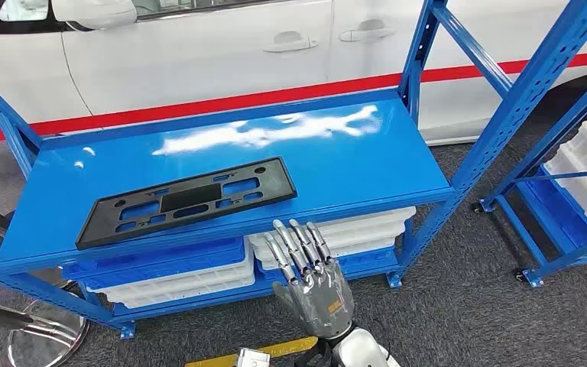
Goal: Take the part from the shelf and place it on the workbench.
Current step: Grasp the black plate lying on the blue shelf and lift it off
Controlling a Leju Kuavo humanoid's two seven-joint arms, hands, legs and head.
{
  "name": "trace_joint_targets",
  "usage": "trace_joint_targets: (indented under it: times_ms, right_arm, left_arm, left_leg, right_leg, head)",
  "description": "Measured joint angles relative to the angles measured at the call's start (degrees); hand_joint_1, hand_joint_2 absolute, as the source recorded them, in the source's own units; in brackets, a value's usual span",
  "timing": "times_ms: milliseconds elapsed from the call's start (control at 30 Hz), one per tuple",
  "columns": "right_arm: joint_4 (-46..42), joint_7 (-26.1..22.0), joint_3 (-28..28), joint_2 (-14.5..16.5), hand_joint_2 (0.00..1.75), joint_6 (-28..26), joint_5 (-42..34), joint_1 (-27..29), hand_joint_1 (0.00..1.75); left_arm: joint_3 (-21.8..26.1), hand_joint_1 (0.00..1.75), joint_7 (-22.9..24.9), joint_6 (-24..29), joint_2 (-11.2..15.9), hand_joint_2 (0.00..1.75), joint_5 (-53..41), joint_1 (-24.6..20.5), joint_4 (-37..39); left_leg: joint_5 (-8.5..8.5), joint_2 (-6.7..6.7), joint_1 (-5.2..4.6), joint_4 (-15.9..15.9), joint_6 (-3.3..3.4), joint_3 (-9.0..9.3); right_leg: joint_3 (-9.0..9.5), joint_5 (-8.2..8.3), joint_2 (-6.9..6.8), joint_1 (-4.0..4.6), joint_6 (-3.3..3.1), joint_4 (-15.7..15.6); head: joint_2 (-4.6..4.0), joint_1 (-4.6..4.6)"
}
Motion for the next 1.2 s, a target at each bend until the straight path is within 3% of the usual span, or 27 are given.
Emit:
trace_joint_targets:
  times_ms: [133,267,333,400,433,467,500,600,667,700,800,833,867,933,967,1000,1033,1133,1200]
  right_arm:
    - [0.03,1.15,0.05,-0.66,1.75,-0.02,0.40,-2.75,0.00]
    - [-0.34,-0.02,0.40,-2.79,1.75,-0.12,0.59,-6.62,0.00]
    - [-1.00,-2.56,0.37,-4.29,1.75,-0.25,0.59,-8.67,0.00]
    - [-1.49,-5.81,0.11,-5.49,1.75,-0.36,0.59,-9.69,0.00]
    - [-1.66,-7.22,-0.06,-5.85,1.75,-0.38,0.59,-9.81,0.00]
    - [-1.81,-8.44,-0.25,-6.10,1.75,-0.39,0.59,-9.85,0.00]
    - [-1.95,-9.41,-0.43,-6.30,1.75,-0.39,0.59,-9.91,0.00]
    - [-2.06,-10.13,-0.76,-6.51,1.75,-0.34,0.58,-10.43,0.00]
    - [-0.41,-4.13,0.87,-6.69,1.75,-0.26,0.58,-14.01,0.00]
    - [1.27,2.27,2.95,-6.85,1.75,-0.23,0.62,-17.34,0.00]
    - [6.81,30.62,15.66,-7.12,1.75,-0.32,0.74,-26.88,0.00]
    - [8.17,37.63,21.03,-7.02,1.75,-0.37,0.75,-28.41,0.00]
    - [9.46,41.25,26.29,-6.89,1.75,-0.41,0.74,-29.11,0.00]
    - [11.71,39.80,33.78,-6.52,1.75,-0.44,0.74,-28.75,0.00]
    - [12.67,37.86,36.21,-6.43,1.75,-0.44,0.74,-28.40,0.00]
    - [13.43,35.89,37.72,-6.37,1.75,-0.44,0.73,-28.19,0.00]
    - [14.05,33.93,38.62,-6.32,1.75,-0.44,0.73,-28.06,0.00]
    - [15.29,23.37,37.66,-5.37,1.75,-0.44,0.18,-25.76,0.00]
    - [16.23,13.27,33.62,-3.53,1.75,-0.45,-1.25,-22.35,0.00]
  left_arm:
    - [0.25,0.00,0.43,-0.24,-0.21,0.00,-1.30,-0.38,-0.68]
    - [0.69,0.00,1.10,-1.15,-0.43,0.00,-2.81,-0.80,-1.16]
    - [0.98,0.00,1.26,-1.62,-0.50,0.00,-3.39,-1.18,-1.19]
    - [1.30,0.00,1.44,-1.98,-0.54,0.00,-3.75,-1.62,-1.19]
    - [1.43,0.00,1.54,-2.07,-0.55,0.00,-3.84,-1.75,-1.19]
    - [1.52,0.00,1.66,-2.10,-0.55,0.00,-3.89,-1.84,-1.19]
    - [1.59,0.00,1.80,-2.11,-0.55,0.00,-3.91,-1.92,-1.19]
    - [1.80,0.00,2.08,-2.18,-0.57,0.00,-4.02,-2.26,-1.19]
    - [1.98,0.00,2.12,-2.47,-0.54,0.00,-4.04,-2.53,-1.19]
    - [2.13,0.00,2.11,-2.71,-0.52,0.00,-4.03,-2.77,-1.19]
    - [2.93,0.00,2.07,-3.19,-0.46,0.00,-4.53,-3.65,-1.19]
    - [3.24,0.00,2.06,-3.30,-0.43,0.00,-4.83,-3.82,-1.19]
    - [3.57,0.00,2.07,-3.49,-0.40,0.00,-5.12,-3.88,-1.19]
    - [4.11,0.00,2.08,-3.88,-0.34,0.00,-5.42,-3.85,-1.16]
    - [4.35,0.00,2.09,-4.02,-0.31,0.00,-5.50,-3.80,-1.14]
    - [4.52,0.00,2.09,-4.06,-0.26,0.00,-5.54,-3.75,-1.13]
    - [4.65,0.00,2.10,-4.09,-0.21,0.00,-5.58,-3.73,-1.13]
    - [4.99,0.00,2.25,-4.29,-0.06,0.00,-5.78,-3.86,-1.09]
    - [5.38,0.00,2.46,-4.50,0.00,0.00,-5.94,-4.00,-1.00]
  left_leg:
    - [3.69,-0.01,-0.45,-9.78,0.94,4.31]
    - [4.18,0.03,-0.61,-11.48,2.06,4.69]
    - [4.61,0.14,-0.38,-12.06,2.91,4.84]
    - [4.65,0.16,-0.52,-12.07,3.26,4.76]
    - [4.62,0.15,-0.58,-12.04,3.30,4.74]
    - [4.57,0.13,-0.62,-11.98,3.33,4.75]
    - [4.51,0.10,-0.64,-11.90,3.32,4.79]
    - [4.10,-0.03,-0.76,-11.48,2.97,4.85]
    - [3.92,0.05,-0.96,-11.24,2.43,4.37]
    - [3.94,0.18,-1.05,-11.22,2.13,4.14]
    - [3.52,0.36,-0.99,-10.80,1.19,4.23]
    - [2.48,0.32,-0.93,-9.34,0.87,3.75]
    - [0.88,0.27,-0.79,-6.65,0.57,2.60]
    - [-2.56,0.28,-0.61,0.85,0.03,-1.21]
    - [-3.23,0.29,-0.54,3.50,-0.14,-2.72]
    - [-2.80,0.29,-0.48,4.25,-0.23,-3.33]
    - [-1.20,0.30,-0.45,2.53,-0.23,-2.68]
    - [4.37,0.26,-0.48,-8.65,0.20,2.55]
    - [4.90,0.13,-0.68,-11.47,0.77,3.85]
  right_leg:
    - [0.13,-0.14,0.02,0.18,0.60,0.09]
    - [-0.24,-0.28,-0.02,0.09,1.89,0.33]
    - [-1.94,-2.57,0.00,0.03,2.37,3.98]
    - [-5.59,-5.95,0.01,-0.03,2.60,11.27]
    - [-7.19,-6.82,0.00,-0.05,2.69,14.28]
    - [-8.00,-6.66,-0.01,-0.06,2.73,15.60]
    - [-7.77,-5.43,-0.01,-0.07,2.70,14.76]
    - [-2.97,0.14,-0.01,0.07,2.14,4.14]
    - [-1.46,1.17,0.20,0.26,1.70,0.39]
    - [-1.57,1.13,0.40,0.36,1.56,0.31]
    - [-1.31,1.49,0.50,-0.02,0.75,-0.38]
    - [-0.95,1.58,0.26,-0.18,0.43,-0.78]
    - [-0.65,1.60,-0.02,-0.21,0.17,-1.05]
    - [-0.60,1.50,-0.43,-0.13,-0.11,-1.12]
    - [-0.64,1.43,-0.54,-0.08,-0.16,-1.09]
    - [-0.64,1.36,-0.56,-0.07,-0.15,-1.06]
    - [-0.52,1.25,-0.51,-0.08,-0.08,-1.03]
    - [0.07,0.71,-0.30,0.01,0.42,-0.85]
    - [0.09,0.56,-0.28,0.23,0.87,-0.76]
  head:
    - [0.00,0.01]
    - [0.00,0.01]
    - [0.00,0.01]
    - [0.00,0.01]
    - [0.00,0.02]
    - [0.00,0.02]
    - [0.00,0.02]
    - [0.00,0.02]
    - [0.00,0.01]
    - [0.00,0.01]
    - [0.00,0.00]
    - [0.00,-0.01]
    - [0.00,-0.01]
    - [0.00,-0.02]
    - [0.00,-0.02]
    - [0.00,-0.02]
    - [0.00,-0.02]
    - [0.00,-0.01]
    - [0.00,-0.01]
